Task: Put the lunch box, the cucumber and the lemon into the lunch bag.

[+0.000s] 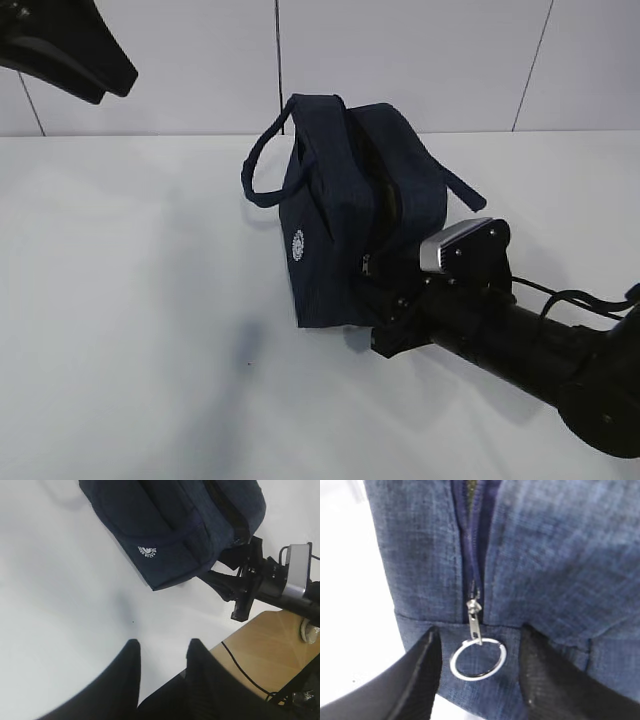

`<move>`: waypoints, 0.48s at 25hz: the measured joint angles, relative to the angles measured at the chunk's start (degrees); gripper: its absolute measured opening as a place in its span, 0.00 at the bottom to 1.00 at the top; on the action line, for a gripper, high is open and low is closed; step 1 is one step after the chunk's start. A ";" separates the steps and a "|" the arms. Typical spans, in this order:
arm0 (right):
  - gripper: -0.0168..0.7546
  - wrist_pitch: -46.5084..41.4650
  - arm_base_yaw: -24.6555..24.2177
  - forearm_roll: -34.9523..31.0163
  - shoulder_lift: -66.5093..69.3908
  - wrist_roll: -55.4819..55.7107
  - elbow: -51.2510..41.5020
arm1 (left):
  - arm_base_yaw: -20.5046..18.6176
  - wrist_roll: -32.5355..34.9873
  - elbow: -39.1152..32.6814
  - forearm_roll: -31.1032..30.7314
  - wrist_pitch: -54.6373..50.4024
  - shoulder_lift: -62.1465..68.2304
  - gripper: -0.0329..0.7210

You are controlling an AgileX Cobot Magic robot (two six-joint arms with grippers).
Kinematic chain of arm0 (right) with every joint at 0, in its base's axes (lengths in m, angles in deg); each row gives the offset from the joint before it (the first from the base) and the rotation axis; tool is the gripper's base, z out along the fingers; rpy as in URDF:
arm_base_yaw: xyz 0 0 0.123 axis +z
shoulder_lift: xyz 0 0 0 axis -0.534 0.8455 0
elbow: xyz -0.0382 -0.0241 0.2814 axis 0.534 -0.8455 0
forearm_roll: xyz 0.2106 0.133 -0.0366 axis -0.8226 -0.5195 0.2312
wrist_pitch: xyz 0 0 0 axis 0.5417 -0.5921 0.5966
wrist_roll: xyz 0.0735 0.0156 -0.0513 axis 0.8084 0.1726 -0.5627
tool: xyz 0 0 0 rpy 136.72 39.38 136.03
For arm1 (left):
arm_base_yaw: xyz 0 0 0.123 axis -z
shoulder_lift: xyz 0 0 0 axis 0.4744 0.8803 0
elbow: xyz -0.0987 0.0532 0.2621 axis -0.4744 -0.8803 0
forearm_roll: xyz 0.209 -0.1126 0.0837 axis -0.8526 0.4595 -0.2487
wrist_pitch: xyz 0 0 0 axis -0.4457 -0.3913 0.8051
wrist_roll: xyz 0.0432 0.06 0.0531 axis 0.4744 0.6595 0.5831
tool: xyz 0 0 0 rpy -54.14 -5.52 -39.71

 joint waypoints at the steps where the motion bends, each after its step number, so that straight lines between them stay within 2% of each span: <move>1: 0.52 0.00 0.00 0.40 0.10 0.00 0.23 | 0.00 0.00 0.00 0.00 0.00 0.00 0.35; 12: 0.53 -0.10 0.00 3.05 0.20 0.00 0.52 | 0.00 0.00 0.00 0.17 0.00 0.00 0.35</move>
